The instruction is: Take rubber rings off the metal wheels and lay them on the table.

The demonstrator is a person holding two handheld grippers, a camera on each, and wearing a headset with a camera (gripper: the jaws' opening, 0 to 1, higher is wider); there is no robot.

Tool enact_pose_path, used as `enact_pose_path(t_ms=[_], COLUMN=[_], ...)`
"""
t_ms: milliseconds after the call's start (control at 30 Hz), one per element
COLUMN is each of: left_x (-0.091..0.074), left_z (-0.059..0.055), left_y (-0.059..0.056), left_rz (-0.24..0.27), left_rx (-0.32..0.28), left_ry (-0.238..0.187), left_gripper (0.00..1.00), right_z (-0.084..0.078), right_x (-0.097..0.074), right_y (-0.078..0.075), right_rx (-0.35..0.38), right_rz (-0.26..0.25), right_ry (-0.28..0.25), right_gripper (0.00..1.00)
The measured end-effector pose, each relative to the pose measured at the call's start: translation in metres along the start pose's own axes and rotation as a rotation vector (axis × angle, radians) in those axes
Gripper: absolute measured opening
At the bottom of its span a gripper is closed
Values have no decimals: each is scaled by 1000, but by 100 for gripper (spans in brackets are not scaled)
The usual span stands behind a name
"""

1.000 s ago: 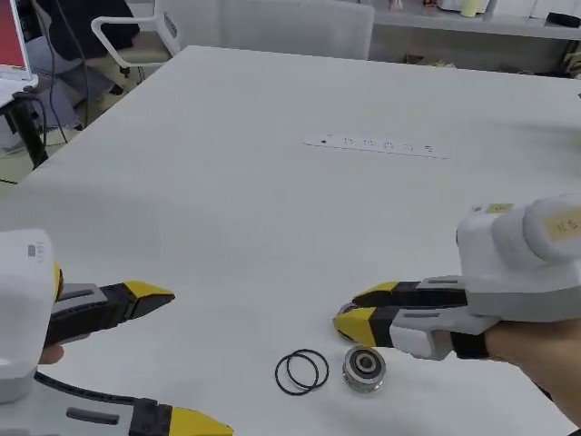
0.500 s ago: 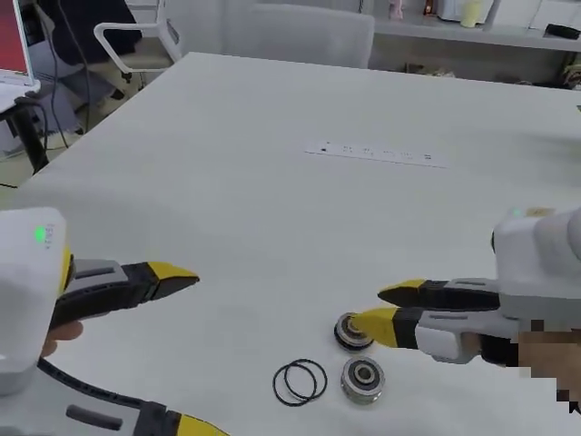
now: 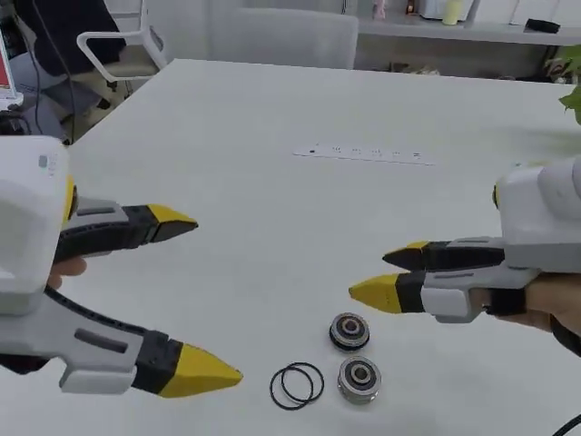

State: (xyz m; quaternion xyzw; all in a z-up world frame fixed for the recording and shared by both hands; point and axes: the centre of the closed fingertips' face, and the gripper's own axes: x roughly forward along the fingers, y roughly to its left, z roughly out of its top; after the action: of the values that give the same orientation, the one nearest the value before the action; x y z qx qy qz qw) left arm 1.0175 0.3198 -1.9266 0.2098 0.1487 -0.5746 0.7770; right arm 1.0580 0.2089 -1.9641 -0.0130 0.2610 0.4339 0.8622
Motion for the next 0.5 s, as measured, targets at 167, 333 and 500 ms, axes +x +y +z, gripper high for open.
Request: enact_pose_path(t_ms=[167,333,500], left_x=[16,34,51], left_z=[22,40,50], left_y=[5,11,19], left_rz=[-36,-58,-60], left_rx=[50,69,74], left_ry=[-26,-53,-73], left_gripper=[86,85,85], right_z=[14,20,19], right_x=[2,6,11], right_y=[-8,-8,-15], right_rx=[6,-8,6], right_rz=[-14,-15,-38], right_ry=[-37,-42,-53], right_gripper=[45,45,45])
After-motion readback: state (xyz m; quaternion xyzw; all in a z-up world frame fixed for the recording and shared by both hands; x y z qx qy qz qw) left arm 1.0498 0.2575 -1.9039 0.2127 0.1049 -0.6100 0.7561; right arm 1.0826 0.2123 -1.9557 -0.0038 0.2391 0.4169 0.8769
